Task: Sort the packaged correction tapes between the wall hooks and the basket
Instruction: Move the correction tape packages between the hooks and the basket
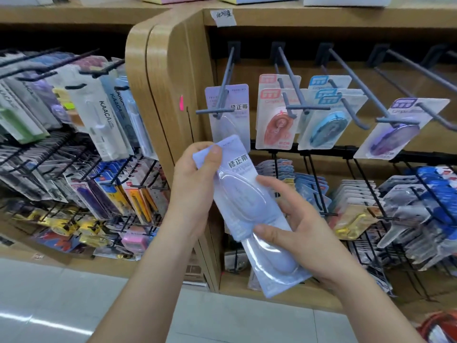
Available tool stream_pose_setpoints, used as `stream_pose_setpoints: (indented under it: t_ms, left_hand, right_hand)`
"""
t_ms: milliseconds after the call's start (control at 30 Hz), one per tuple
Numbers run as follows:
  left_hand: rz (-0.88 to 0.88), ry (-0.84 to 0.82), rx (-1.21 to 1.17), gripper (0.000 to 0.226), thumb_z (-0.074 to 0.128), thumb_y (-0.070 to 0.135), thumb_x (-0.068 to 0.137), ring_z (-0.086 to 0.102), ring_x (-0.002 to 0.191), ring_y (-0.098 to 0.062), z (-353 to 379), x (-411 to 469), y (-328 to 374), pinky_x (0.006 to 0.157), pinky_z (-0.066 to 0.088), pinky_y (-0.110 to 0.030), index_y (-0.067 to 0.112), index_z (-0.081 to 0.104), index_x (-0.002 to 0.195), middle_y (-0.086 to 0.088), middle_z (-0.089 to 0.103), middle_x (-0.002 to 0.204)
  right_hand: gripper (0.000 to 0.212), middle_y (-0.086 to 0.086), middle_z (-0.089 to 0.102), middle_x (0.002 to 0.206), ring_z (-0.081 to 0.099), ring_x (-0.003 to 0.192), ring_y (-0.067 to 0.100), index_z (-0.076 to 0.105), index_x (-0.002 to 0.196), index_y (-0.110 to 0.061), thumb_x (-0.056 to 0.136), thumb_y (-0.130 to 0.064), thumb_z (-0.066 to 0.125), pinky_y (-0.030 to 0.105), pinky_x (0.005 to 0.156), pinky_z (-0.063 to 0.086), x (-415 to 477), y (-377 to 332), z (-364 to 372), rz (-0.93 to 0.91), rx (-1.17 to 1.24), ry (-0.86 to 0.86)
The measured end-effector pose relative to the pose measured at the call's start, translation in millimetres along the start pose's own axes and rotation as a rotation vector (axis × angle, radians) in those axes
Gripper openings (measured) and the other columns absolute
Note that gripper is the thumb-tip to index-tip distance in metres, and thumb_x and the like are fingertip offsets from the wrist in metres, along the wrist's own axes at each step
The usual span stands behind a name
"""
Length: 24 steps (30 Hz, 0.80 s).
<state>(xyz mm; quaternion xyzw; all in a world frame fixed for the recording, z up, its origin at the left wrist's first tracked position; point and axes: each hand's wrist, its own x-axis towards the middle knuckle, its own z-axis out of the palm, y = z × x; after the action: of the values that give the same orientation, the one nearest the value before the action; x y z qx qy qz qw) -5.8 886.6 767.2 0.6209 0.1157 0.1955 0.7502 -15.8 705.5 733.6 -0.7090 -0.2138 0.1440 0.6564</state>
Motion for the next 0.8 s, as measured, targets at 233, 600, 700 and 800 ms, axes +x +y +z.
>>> stream_pose_setpoints:
  t_ms: [233, 600, 700, 800]
  left_hand:
    - [0.229, -0.013, 0.034, 0.011, 0.064, 0.015, 0.093, 0.06, 0.071, -0.014, -8, 6, 22, 0.065, 0.05, -0.03, 0.021, 0.066, 0.084, 0.007, 0.066, 0.074]
    - [0.34, 0.01, 0.121, 0.011, 0.07, 0.006, 0.089, 0.064, 0.071, 0.003, 7, 25, 37, 0.065, 0.05, -0.016, 0.016, 0.067, 0.09, 0.013, 0.068, 0.077]
    - [0.3, -0.001, 0.098, 0.013, 0.071, 0.005, 0.087, 0.066, 0.071, 0.001, 7, 26, 37, 0.064, 0.051, -0.017, 0.018, 0.068, 0.089, 0.016, 0.069, 0.071]
    - [0.229, -0.013, 0.03, 0.014, 0.07, 0.003, 0.087, 0.069, 0.078, -0.008, 6, 29, 36, 0.069, 0.055, -0.023, 0.017, 0.069, 0.088, 0.01, 0.071, 0.076]
  right_hand:
    - [0.037, -0.024, 0.066, 0.108, 0.059, 0.106, -0.002, 0.066, 0.102, -0.038, 0.094, -0.002, 0.063, 0.028, 0.093, 0.046, 12, -5, 1, -0.062, -0.097, 0.178]
    - [0.008, -0.015, 0.075, 0.093, 0.066, 0.098, 0.003, 0.076, 0.086, -0.027, 0.09, -0.027, 0.069, 0.024, 0.09, 0.046, 26, -1, 3, 0.095, 0.089, 0.412]
    - [0.007, -0.015, 0.076, 0.094, 0.067, 0.094, 0.001, 0.077, 0.09, -0.026, 0.089, -0.026, 0.07, 0.02, 0.083, 0.046, 28, -2, 4, 0.094, 0.041, 0.392]
    - [0.009, -0.014, 0.076, 0.085, 0.066, 0.083, 0.0, 0.078, 0.083, -0.025, 0.089, -0.022, 0.071, 0.016, 0.073, 0.047, 28, -1, 4, 0.082, 0.014, 0.367]
